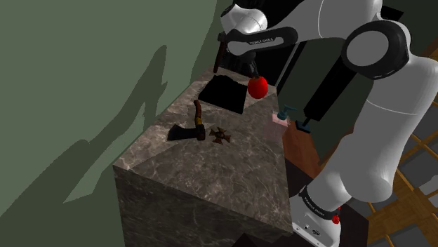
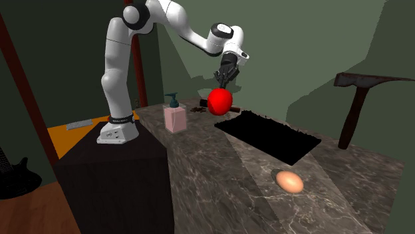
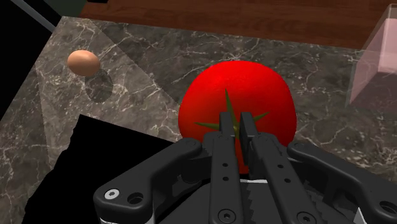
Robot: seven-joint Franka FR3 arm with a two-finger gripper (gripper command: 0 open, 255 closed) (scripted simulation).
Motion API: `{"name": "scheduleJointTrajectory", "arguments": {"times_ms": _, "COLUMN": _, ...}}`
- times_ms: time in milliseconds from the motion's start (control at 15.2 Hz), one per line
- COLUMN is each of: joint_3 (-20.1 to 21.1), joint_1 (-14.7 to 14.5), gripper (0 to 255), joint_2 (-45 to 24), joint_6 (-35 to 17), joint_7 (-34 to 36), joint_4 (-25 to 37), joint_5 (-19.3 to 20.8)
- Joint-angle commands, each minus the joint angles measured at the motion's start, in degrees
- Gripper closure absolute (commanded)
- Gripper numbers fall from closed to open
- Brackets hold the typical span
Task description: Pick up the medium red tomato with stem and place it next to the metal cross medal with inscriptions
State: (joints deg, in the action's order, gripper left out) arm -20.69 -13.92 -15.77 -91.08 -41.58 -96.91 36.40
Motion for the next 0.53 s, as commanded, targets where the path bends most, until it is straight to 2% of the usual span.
{"name": "scheduleJointTrajectory", "arguments": {"times_ms": 0, "joint_3": -0.06, "joint_1": -0.08, "gripper": 255, "joint_2": 0.41, "joint_6": 1.18, "joint_7": -0.81, "joint_4": 1.03, "joint_5": 0.12}}
{"name": "scheduleJointTrajectory", "arguments": {"times_ms": 462, "joint_3": -0.16, "joint_1": -0.37, "gripper": 255, "joint_2": 1.24, "joint_6": 5.08, "joint_7": -3.49, "joint_4": 4.95, "joint_5": 0.43}}
